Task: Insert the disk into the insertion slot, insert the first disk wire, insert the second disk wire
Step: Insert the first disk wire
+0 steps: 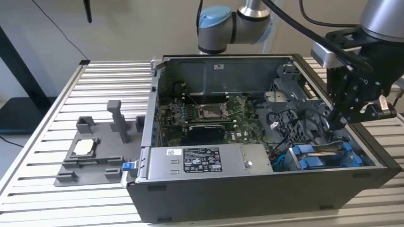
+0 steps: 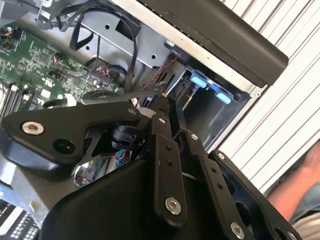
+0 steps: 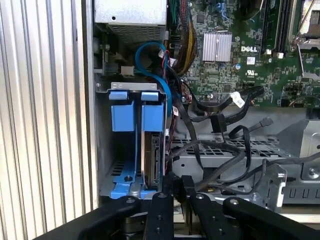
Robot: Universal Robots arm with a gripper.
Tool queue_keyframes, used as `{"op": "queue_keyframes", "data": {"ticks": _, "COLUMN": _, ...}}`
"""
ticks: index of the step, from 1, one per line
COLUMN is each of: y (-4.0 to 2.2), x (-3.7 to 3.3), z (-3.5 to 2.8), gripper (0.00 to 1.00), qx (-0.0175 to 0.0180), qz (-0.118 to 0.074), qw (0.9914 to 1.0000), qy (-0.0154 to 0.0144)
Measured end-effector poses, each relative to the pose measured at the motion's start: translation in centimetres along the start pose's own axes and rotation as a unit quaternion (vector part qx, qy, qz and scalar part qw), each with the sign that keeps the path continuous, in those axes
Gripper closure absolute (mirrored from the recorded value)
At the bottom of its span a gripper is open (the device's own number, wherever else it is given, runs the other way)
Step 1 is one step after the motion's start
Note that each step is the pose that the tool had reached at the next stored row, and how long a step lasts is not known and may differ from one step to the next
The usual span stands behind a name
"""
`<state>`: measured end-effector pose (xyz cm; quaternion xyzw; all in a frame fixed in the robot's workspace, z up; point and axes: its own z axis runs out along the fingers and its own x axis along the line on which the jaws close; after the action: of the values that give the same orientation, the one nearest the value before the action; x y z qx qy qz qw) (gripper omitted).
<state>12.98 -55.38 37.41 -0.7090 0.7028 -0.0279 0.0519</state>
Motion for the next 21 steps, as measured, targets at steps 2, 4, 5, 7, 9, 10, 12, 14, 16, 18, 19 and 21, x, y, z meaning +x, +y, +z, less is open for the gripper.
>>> {"op": "queue_keyframes", "data": {"ticks": 2, "y": 0.03, "x": 0.12, "z": 0.36, "gripper": 0.81, "qx": -0.0009, "qz": 0.0, "qw": 1.0, "qy": 0.0}}
{"op": "queue_keyframes", "data": {"ticks": 4, "y": -0.01, "x": 0.23, "z": 0.54, "gripper": 0.81, "qx": -0.0033, "qz": 0.0, "qw": 0.99999, "qy": 0.0001}}
{"op": "queue_keyframes", "data": {"ticks": 5, "y": -0.05, "x": 0.28, "z": 0.63, "gripper": 0.81, "qx": -0.0049, "qz": 0.0, "qw": 0.99999, "qy": 0.0002}}
{"op": "queue_keyframes", "data": {"ticks": 7, "y": -0.22, "x": 0.35, "z": 0.86, "gripper": 0.81, "qx": -0.0081, "qz": 0.0, "qw": 0.99997, "qy": 0.0002}}
{"op": "queue_keyframes", "data": {"ticks": 9, "y": -0.43, "x": 0.42, "z": 1.08, "gripper": 0.81, "qx": -0.0117, "qz": 0.0, "qw": 0.99993, "qy": 0.0002}}
{"op": "queue_keyframes", "data": {"ticks": 10, "y": -0.53, "x": 0.46, "z": 1.17, "gripper": 0.81, "qx": -0.0138, "qz": 0.0, "qw": 0.9999, "qy": 0.0002}}
{"op": "queue_keyframes", "data": {"ticks": 12, "y": -0.72, "x": 0.54, "z": 1.34, "gripper": 0.81, "qx": -0.0186, "qz": 0.0, "qw": 0.99983, "qy": 0.0001}}
{"op": "queue_keyframes", "data": {"ticks": 14, "y": -0.89, "x": 0.61, "z": 1.52, "gripper": 0.81, "qx": -0.0234, "qz": 0.0, "qw": 0.99973, "qy": 0.0001}}
{"op": "queue_keyframes", "data": {"ticks": 16, "y": -0.98, "x": 0.66, "z": 1.62, "gripper": 0.81, "qx": -0.0278, "qz": 0.0, "qw": 0.99961, "qy": 0.001}}
{"op": "queue_keyframes", "data": {"ticks": 18, "y": -1.1, "x": 0.7, "z": 1.73, "gripper": 0.81, "qx": -0.0325, "qz": 0.001, "qw": 0.99947, "qy": 0.002}}
{"op": "queue_keyframes", "data": {"ticks": 19, "y": -1.17, "x": 0.74, "z": 1.81, "gripper": 0.81, "qx": -0.0344, "qz": 0.001, "qw": 0.9994, "qy": 0.002}}
{"op": "queue_keyframes", "data": {"ticks": 21, "y": -1.32, "x": 0.82, "z": 2.03, "gripper": 0.81, "qx": -0.0376, "qz": 0.001, "qw": 0.99929, "qy": 0.002}}
